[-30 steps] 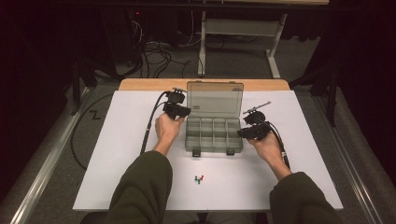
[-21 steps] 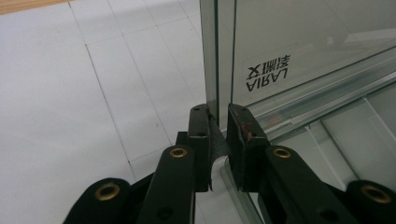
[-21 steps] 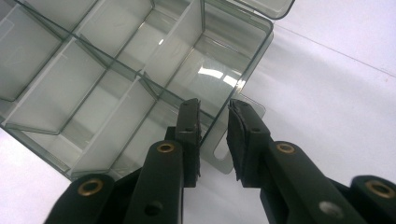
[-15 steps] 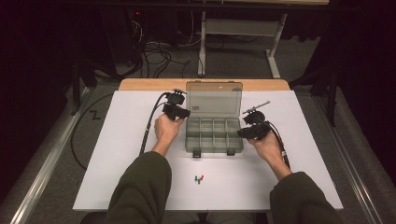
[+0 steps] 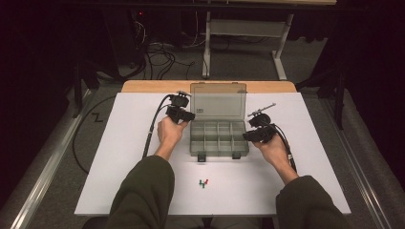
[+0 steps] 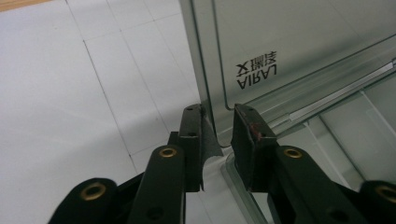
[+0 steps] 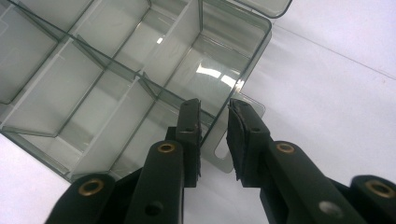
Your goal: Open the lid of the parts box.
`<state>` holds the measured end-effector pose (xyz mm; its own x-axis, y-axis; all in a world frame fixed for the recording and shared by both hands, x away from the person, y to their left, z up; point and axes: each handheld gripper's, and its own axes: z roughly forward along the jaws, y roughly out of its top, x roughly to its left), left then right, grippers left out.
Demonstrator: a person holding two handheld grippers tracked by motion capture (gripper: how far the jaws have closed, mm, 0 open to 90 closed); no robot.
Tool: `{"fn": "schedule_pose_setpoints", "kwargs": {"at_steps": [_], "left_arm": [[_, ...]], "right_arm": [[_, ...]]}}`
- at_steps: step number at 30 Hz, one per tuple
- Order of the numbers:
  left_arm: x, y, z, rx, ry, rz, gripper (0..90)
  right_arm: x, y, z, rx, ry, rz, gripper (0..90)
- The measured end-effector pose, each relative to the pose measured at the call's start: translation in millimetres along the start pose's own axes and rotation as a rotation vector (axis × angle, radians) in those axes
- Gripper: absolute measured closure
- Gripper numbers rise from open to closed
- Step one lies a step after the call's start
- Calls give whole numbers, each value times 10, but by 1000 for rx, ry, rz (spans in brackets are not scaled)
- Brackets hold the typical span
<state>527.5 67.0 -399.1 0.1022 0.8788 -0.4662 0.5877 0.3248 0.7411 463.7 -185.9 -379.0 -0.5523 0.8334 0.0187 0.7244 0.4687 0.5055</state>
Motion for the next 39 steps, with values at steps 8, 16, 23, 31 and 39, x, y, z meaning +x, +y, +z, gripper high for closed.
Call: {"fn": "schedule_pose_setpoints", "kwargs": {"at_steps": [8,16,23,31,39], "left_arm": [[-8,6,-29,-7,-1,10,613],[-15,29,-92,-18,-5,30,545],[-16,35,-211,-36,-15,49,502],[45,18,-465,-63,-30,82,456],[88,-94,-827,-99,-76,110,421]], "right_arm": [[3,-7,1,-6,-2,-3,771],[12,-8,1,-9,-9,-12,771],[16,-11,-3,-13,-2,-16,736],[30,-39,-62,-43,15,-14,689],[72,-134,-221,-126,36,-14,636]]}}
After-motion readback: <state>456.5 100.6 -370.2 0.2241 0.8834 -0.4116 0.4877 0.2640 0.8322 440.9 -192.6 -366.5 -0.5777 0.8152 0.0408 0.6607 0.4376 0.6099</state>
